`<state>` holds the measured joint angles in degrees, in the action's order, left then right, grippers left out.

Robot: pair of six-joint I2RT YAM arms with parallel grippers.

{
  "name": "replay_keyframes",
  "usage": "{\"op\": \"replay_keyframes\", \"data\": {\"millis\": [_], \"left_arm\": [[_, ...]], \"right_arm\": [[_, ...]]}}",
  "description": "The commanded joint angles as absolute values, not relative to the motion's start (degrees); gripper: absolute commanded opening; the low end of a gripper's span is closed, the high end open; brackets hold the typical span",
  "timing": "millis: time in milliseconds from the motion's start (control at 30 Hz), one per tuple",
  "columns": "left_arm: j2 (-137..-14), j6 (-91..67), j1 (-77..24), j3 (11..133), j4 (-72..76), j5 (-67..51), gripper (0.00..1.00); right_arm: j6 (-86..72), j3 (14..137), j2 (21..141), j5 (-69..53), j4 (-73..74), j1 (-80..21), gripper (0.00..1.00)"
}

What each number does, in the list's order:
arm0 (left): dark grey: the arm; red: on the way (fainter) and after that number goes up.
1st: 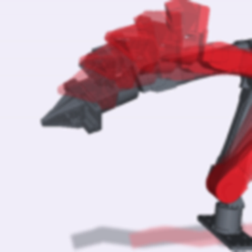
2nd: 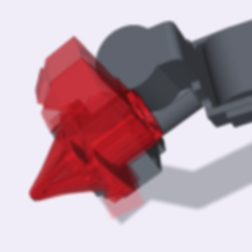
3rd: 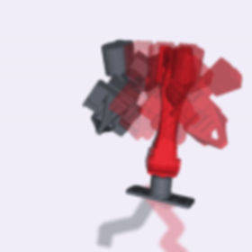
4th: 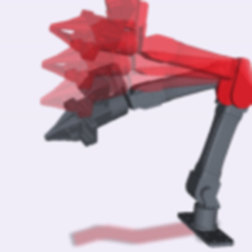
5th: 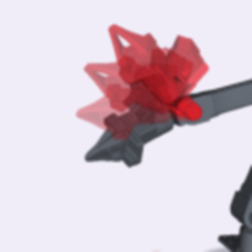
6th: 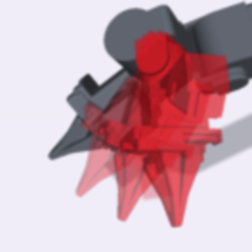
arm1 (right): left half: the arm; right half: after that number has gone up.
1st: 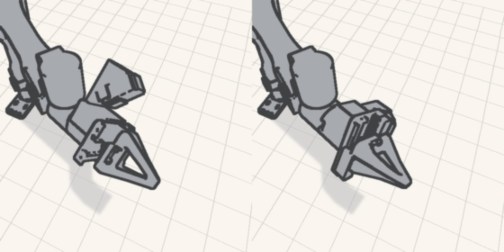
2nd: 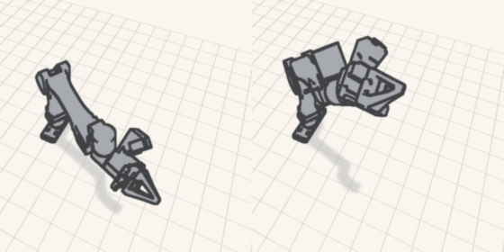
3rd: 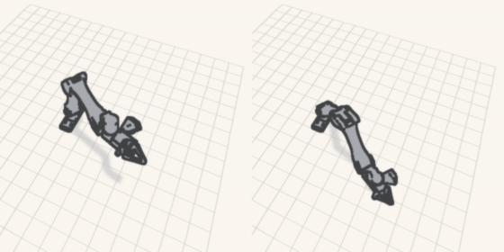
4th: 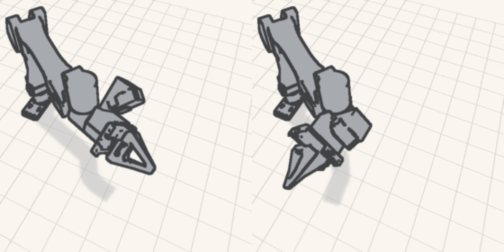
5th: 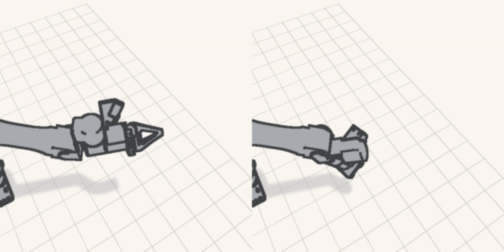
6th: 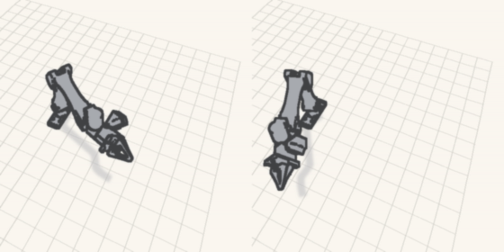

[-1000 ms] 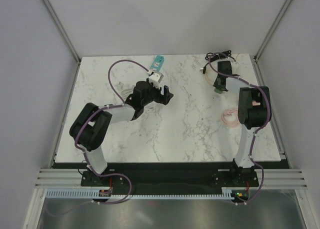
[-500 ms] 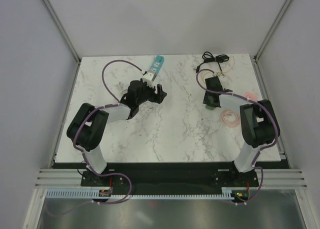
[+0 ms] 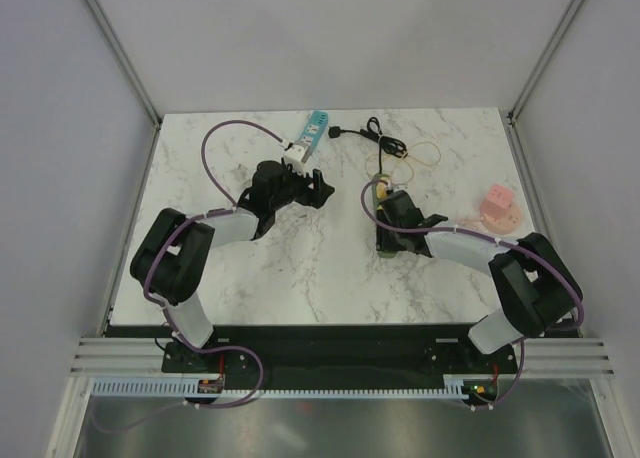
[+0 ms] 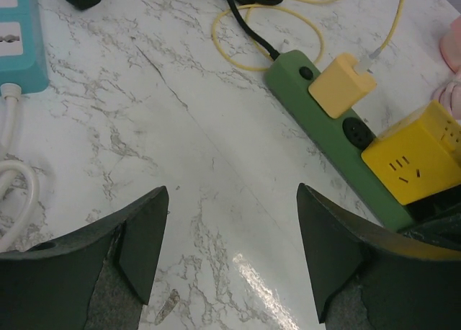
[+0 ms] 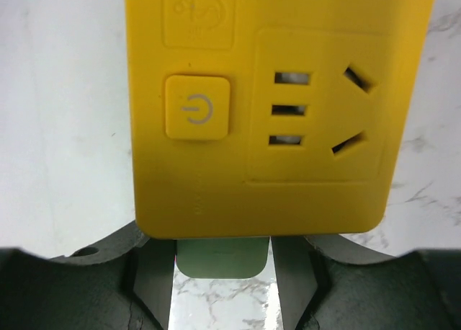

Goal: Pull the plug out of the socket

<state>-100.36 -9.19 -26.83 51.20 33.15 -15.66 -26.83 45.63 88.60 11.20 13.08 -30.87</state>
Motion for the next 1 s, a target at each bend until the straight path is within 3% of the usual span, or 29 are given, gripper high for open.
{"op": "replay_keyframes", "data": {"millis": [0,167,267,433,567,967], "left_arm": [[-99.0,-10.8,-26.5,51.2,35.5,-18.1,0.79],[-99.1,-11.2,-26.5,51.2,35.5,-18.3,0.79],[-99.2,-11.2,-26.5,51.2,35.2,-18.4,0.79],[-99.1,-11.2,-26.5,51.2,35.2,-18.2,0.79],[-99.0,-11.2,-26.4,51.1,35.2,-17.8,0.79],[-98.7,-18.5,-27.3,56.7,23.1,-13.5,0.81]], "right_arm": [[-27.0,44.0,87.3,4.4,11.5,-34.4,0.18],[-28.5,45.5,90.0,4.0,11.0,-38.4,0.25],[-29.4,46.8,91.0,4.0,11.2,-39.8,0.39],[-29.0,48.5,89.9,3.0,12.8,-40.3,0.8],[-27.8,50.1,86.8,2.2,14.5,-40.3,0.96],[-30.3,47.3,70.3,8.5,17.0,-30.2,0.96]]}}
